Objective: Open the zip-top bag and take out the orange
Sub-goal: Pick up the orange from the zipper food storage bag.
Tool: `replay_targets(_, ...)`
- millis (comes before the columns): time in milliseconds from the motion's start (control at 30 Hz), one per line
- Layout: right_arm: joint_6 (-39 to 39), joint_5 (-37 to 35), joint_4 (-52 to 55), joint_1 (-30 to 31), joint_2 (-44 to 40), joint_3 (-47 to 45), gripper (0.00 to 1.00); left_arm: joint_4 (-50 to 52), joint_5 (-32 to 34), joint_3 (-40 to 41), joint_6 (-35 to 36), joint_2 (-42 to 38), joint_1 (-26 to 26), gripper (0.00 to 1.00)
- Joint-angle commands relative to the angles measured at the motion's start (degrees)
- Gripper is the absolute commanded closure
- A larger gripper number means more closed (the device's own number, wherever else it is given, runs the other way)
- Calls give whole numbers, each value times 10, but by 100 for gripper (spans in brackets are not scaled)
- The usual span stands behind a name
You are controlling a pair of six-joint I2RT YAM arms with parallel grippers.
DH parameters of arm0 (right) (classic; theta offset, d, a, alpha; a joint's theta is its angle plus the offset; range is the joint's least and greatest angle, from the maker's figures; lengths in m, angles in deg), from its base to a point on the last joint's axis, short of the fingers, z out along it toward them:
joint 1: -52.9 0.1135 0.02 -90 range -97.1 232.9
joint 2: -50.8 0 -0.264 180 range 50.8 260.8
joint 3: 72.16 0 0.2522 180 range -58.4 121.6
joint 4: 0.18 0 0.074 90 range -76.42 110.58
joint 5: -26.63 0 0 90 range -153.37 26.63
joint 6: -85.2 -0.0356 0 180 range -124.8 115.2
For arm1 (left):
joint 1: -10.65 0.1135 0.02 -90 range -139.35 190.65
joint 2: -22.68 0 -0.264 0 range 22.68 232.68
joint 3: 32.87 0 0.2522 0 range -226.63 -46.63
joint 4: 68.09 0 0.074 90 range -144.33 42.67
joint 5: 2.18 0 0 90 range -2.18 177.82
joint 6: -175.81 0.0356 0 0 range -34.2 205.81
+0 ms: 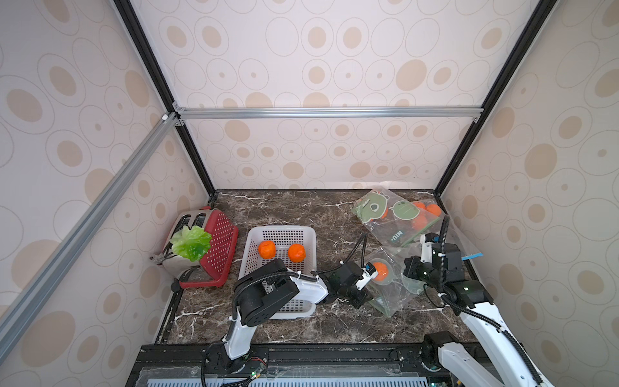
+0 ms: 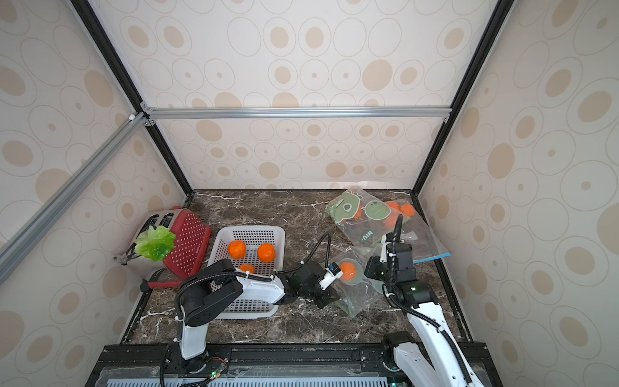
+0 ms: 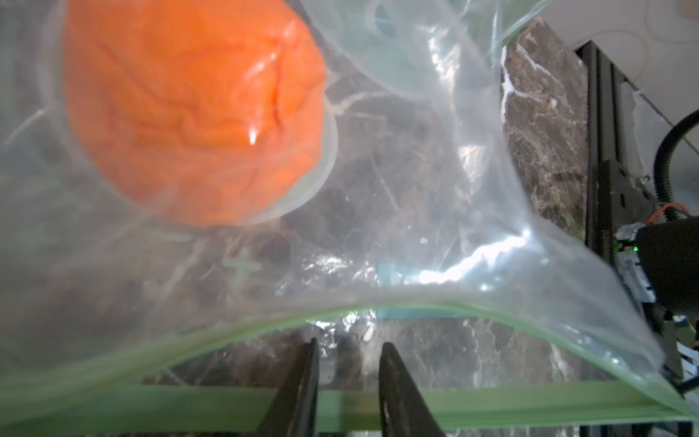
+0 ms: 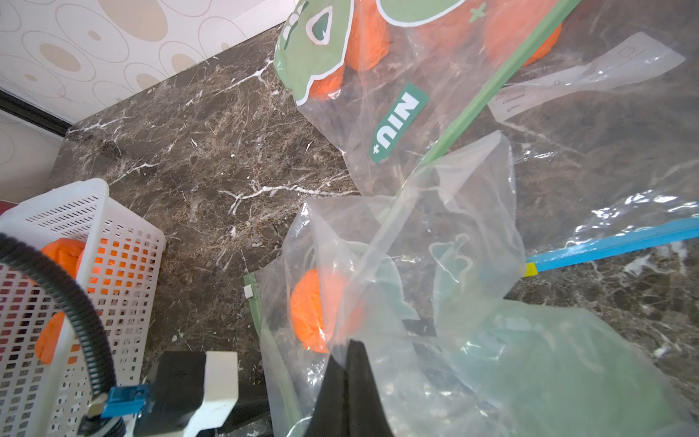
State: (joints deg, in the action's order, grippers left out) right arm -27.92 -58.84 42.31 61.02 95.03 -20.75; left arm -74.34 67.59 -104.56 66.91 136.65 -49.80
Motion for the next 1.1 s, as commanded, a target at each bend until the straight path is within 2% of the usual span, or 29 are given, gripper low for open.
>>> replay_targets(0, -6, 2, 3, -4, -7, -7, 100, -21, 26, -23, -3, 16, -5, 60)
replay_targets(400, -5, 3, 4, -4, -10, -8, 100, -59, 115, -23, 14, 32, -4, 26)
replay_targets(500, -7, 5, -2, -4, -5, -10, 100, -67, 132, -29, 32, 34, -5, 21)
replay_targets(1067, -6, 9, 0, -4, 6, -8, 100, -154, 114, -78, 70, 53, -5, 17)
